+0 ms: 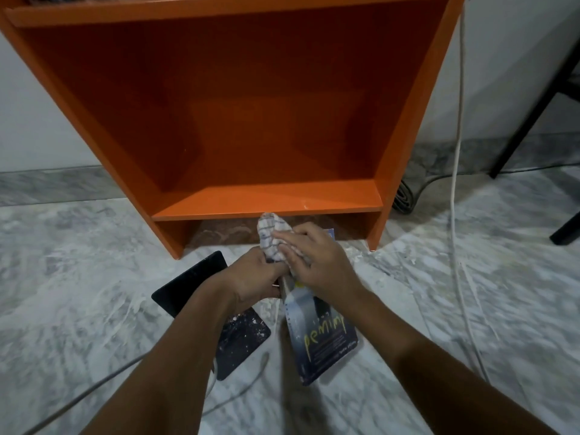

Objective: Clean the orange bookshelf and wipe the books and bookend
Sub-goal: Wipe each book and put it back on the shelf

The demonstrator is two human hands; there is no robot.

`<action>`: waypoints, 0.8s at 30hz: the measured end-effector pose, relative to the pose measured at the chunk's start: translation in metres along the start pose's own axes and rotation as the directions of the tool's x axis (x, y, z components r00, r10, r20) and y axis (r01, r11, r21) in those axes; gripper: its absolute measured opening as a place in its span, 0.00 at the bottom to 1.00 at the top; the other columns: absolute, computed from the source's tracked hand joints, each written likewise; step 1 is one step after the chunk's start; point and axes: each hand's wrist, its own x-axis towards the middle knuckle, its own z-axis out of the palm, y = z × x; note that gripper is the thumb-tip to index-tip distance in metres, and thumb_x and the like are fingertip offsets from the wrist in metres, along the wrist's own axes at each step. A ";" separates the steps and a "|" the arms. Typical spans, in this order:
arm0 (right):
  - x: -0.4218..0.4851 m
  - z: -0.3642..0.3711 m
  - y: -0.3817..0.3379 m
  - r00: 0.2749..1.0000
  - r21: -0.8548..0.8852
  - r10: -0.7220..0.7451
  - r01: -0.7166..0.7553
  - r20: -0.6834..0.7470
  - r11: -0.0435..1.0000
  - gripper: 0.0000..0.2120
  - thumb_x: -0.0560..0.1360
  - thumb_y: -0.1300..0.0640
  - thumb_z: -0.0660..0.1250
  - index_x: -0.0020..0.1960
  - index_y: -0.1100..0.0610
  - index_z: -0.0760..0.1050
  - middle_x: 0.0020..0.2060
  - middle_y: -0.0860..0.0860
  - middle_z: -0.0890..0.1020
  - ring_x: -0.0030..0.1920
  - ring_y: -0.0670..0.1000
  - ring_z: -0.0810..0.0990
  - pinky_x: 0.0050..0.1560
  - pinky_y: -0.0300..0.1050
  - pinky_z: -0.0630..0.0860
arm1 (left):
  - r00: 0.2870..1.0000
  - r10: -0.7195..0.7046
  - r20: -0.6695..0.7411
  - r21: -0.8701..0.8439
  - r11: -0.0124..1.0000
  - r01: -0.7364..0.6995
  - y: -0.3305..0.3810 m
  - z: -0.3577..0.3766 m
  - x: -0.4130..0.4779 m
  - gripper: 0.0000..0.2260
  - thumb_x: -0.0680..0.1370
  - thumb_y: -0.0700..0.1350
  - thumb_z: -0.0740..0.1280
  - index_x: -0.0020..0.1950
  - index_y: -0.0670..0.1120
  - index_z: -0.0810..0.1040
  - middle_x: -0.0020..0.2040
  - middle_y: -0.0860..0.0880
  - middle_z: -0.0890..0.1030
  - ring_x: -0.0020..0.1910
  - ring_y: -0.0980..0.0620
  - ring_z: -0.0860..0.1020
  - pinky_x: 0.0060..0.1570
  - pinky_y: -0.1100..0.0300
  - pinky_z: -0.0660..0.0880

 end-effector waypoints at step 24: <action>-0.022 -0.037 0.024 0.489 0.341 0.794 -0.723 -0.361 0.601 0.14 0.83 0.53 0.59 0.62 0.55 0.80 0.55 0.51 0.83 0.54 0.48 0.79 0.48 0.36 0.71 | 0.976 0.085 -0.202 -0.114 0.987 -0.110 0.045 -0.022 -0.003 0.08 0.83 0.43 0.62 0.59 0.46 0.78 0.56 0.43 0.82 0.53 0.42 0.82 0.48 0.47 0.80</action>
